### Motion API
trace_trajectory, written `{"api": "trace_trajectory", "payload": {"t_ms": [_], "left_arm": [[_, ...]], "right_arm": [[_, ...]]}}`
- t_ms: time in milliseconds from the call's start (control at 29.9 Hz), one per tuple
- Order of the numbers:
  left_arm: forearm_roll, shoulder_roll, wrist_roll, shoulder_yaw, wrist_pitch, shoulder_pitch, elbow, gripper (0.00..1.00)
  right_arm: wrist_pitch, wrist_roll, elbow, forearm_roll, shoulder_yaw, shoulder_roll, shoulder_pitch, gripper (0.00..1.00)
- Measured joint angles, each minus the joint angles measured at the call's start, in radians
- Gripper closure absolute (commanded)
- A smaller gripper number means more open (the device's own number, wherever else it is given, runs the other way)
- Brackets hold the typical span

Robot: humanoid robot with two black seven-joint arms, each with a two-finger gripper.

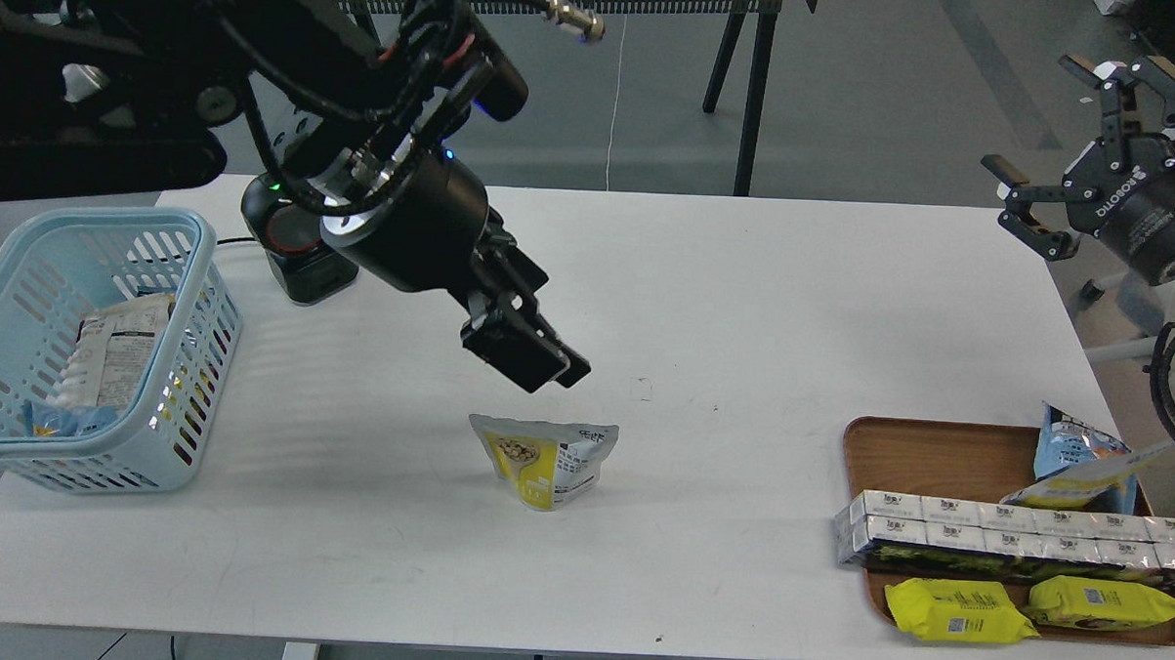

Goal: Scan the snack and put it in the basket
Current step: 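Reach the left gripper down and grasp the yellow packet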

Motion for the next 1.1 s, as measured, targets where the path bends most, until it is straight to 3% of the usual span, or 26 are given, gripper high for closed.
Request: {"api": "trace_trajectory", "payload": {"t_ms": [334,668,702,802,902,969,1002,1103], "left_arm": [[0.028,-0.116,0.000,0.042,0.000,0.117,0.054,0.02],[0.028,-0.237,0.000,0.034,0.051,0.326,0.258,0.05],[0.028,-0.242,0.000,0.034,0.058,0.338,0.265,0.08],[0.028,-0.252,0.000,0.035,0.088,0.360,0.277,0.33],[0.028,-0.255,0.000,0.042,0.123,0.366,0.277,0.72],[0.028,-0.251,0.000,0.055,0.135,0.365,0.273,0.86],[0.031,-0.250,0.000,0.064,0.143,0.362,0.271,0.98],[0.051,-0.248,0.000,0.085,0.194,0.355,0.269,1.00]], "right_arm": [[0.000,0.000,0.003,0.000,0.005,-0.010,-0.010,0.03],[0.000,0.000,0.026,-0.001,0.008,-0.030,-0.012,0.03],[0.000,0.000,0.027,-0.001,0.008,-0.035,-0.012,0.03],[0.000,0.000,0.027,-0.001,0.009,-0.046,-0.013,0.03],[0.000,0.000,0.028,-0.001,0.009,-0.051,-0.019,0.03],[0.000,0.000,0.029,-0.001,0.009,-0.054,-0.022,0.03],[0.000,0.000,0.029,-0.001,0.009,-0.054,-0.023,0.03],[0.000,0.000,0.030,-0.001,0.009,-0.057,-0.029,0.03]]}}
